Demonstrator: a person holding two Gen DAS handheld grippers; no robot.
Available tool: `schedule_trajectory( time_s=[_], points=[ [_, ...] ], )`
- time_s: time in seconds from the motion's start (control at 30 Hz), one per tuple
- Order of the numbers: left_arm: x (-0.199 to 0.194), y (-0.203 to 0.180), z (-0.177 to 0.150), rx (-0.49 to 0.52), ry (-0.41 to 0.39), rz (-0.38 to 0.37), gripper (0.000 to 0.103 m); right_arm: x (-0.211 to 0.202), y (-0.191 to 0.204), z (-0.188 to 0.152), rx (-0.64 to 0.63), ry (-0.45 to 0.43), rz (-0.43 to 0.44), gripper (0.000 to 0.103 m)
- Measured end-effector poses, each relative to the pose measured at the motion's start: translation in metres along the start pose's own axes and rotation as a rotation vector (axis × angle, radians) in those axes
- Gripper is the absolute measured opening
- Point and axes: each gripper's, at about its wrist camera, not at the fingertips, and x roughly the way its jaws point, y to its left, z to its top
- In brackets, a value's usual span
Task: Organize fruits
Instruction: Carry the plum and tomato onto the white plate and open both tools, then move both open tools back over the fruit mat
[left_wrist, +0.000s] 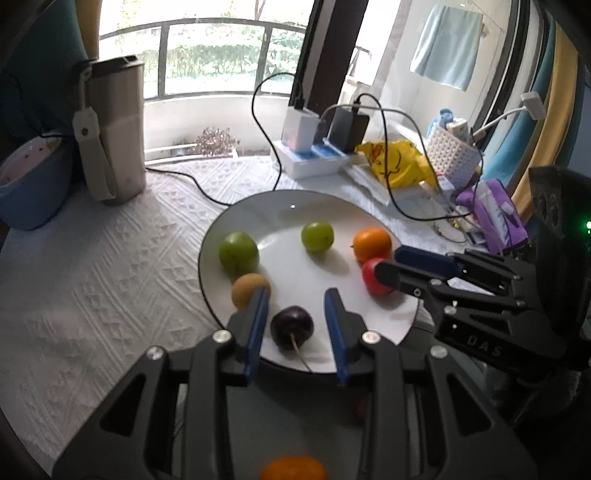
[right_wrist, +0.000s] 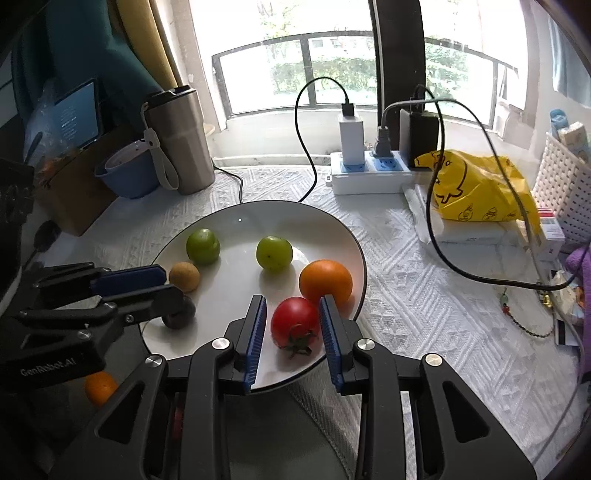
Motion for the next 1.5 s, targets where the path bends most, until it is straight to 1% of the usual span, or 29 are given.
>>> schedule_trajectory(
  time_s=[0.3,0.77,0.97,1.23,1.5],
  points=[
    [-0.029,-0.003,-0.008,0.002,-0.04,-0.006,0.035,-0.029,0.013,-0.004,-0.004,-0.031,-0.008,0.032],
    [-0.072,-0.01,-0.028,0.01,-0.095,-0.009,0.037,-0.07,0.036,-0.02,-0.015,-0.062,-0.009,0.032],
    [-0.088,-0.01,-0.045,0.001,-0.111,-0.014,0.043,-0.082,0.047,-0.03,-0.022,-0.068,-0.005,0.032],
    [-0.103,-0.011,-0.071,0.002,-0.107,-0.011,0.044,-0.09,0.06,-0.048,-0.033,-0.057,0.005,0.032],
    [-0.109,-0.013,-0.091,-0.002,-0.097,-0.006,0.044,-0.095,0.07,-0.061,-0.045,-0.041,0.01,0.033]
  ],
)
